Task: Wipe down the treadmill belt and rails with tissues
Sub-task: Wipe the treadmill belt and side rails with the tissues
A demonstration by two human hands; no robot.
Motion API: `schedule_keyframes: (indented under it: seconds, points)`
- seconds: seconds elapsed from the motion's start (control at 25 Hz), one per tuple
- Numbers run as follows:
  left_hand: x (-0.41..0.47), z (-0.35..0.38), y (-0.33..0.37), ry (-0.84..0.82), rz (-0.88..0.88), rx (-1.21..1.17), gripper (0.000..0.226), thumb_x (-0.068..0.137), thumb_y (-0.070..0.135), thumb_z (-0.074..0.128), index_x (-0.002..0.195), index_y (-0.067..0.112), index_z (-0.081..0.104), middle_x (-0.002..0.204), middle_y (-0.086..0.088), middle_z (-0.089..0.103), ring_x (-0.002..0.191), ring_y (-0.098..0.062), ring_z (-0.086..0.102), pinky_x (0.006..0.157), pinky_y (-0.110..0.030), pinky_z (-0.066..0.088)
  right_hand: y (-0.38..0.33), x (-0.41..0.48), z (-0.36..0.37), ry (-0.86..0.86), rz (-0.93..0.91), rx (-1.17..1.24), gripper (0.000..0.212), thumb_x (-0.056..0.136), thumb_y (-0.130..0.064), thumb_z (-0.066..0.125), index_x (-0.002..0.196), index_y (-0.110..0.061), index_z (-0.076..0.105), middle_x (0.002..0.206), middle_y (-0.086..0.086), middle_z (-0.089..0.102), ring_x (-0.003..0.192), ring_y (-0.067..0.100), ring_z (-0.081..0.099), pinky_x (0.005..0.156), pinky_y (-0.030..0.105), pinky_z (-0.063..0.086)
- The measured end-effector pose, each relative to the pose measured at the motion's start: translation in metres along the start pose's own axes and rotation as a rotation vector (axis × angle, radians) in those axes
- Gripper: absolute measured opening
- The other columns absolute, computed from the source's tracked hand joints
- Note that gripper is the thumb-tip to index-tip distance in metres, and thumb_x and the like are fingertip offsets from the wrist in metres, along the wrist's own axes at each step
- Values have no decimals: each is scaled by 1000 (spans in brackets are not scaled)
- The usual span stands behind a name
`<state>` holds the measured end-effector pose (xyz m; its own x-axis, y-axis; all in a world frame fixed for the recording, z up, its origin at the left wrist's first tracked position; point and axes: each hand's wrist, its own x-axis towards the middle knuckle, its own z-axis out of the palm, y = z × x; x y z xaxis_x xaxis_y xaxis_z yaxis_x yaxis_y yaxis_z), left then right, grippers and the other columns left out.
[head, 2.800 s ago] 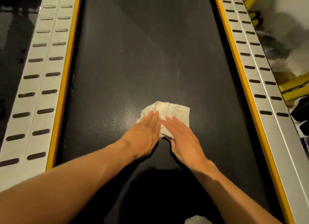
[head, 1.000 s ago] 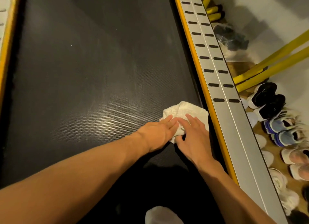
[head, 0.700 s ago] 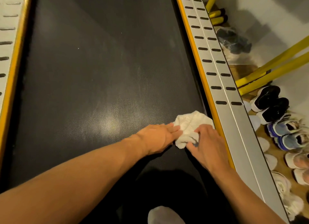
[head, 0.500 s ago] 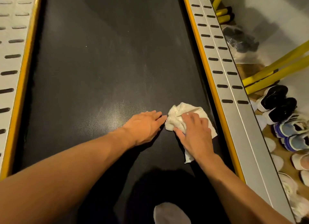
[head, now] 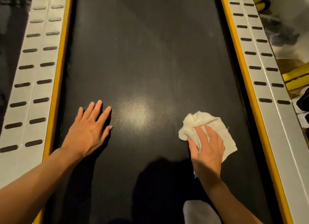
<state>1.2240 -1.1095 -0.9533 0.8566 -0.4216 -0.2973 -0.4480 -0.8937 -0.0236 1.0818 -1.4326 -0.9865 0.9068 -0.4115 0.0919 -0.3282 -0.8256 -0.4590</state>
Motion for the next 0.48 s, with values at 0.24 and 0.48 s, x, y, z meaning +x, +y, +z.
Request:
schedule_keyframes:
  seconds: [0.24,0.48]
  points:
    - [-53,16,17,13,-206,-174,57,100,45,29,150,17,26,153,-26,19,142,-43,17,114,-55,17,1,3,7,71,-80,-117,35,92,-27,54,124,-13,59,133,17,52,126,34,46,103,52,38]
    - [-55,12,16,-33,-215,-202,58,98,38,37,151,17,24,155,-25,16,143,-42,15,115,-56,18,-7,2,7,10,-34,-228,39,90,-30,53,127,-17,50,137,15,46,131,30,40,105,48,32]
